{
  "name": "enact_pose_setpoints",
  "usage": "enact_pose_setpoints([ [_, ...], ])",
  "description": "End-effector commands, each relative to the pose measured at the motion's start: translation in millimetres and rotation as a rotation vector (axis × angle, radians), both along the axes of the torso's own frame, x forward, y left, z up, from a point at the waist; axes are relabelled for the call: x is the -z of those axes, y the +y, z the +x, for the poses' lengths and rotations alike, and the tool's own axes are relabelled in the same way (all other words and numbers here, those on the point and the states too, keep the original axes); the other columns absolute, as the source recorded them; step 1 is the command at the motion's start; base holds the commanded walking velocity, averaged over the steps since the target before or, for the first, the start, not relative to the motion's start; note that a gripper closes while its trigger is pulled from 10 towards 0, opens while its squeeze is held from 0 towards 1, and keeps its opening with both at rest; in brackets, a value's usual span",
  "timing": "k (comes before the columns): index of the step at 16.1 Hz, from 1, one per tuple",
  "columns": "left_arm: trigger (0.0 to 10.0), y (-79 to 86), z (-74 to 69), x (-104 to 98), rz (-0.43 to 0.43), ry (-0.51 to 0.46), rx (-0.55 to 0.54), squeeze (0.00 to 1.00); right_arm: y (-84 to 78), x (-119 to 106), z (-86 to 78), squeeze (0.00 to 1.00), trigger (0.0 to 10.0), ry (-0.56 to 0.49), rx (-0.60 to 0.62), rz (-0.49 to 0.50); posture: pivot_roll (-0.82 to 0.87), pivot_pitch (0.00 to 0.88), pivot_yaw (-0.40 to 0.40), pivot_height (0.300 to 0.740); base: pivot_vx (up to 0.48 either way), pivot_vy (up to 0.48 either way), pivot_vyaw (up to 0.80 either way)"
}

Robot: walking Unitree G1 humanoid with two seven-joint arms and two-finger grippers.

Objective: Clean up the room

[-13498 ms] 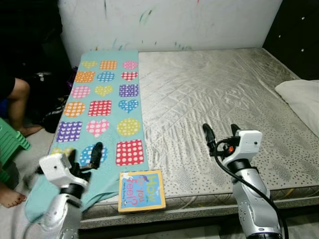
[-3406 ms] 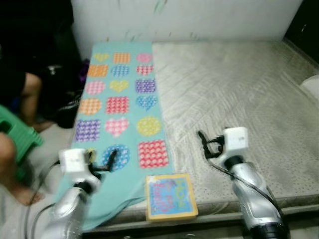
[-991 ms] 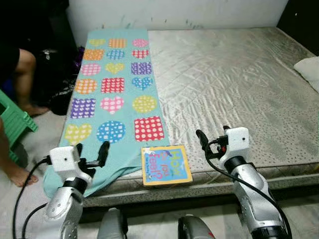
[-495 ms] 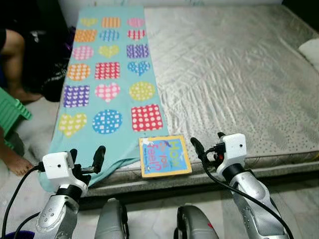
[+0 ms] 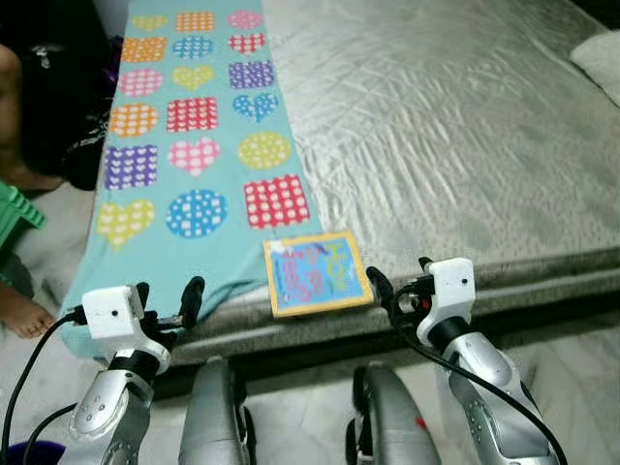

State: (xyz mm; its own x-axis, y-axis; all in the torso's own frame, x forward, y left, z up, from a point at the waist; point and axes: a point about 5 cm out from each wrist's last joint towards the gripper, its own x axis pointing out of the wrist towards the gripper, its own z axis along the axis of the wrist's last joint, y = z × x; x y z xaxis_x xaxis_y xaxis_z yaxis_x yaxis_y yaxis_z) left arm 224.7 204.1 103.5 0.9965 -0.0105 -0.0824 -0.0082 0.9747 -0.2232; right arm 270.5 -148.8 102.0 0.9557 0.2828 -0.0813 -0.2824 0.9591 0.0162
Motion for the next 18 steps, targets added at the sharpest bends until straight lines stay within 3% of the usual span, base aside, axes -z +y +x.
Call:
enact_pose_setpoints([
  [1, 10.0, 3.2, -1.1, 1.3, 0.017, 0.015, -0.016, 0.00, -3.6, -0.1, 0.6, 0.00, 10.0, -0.003, 0.013, 0.003, -0.17, 0.224, 0.014, 0.563, 0.000, 0.000, 0.00],
  [18, 10.0, -1.6, 3.0, -0.9, 0.005, 0.007, 0.010, 0.00, -2.1, -0.7, 3.4, 0.00, 10.0, -0.016, 0.011, -0.016, -0.17, 0.221, 0.028, 0.563, 0.000, 0.000, 0.00],
])
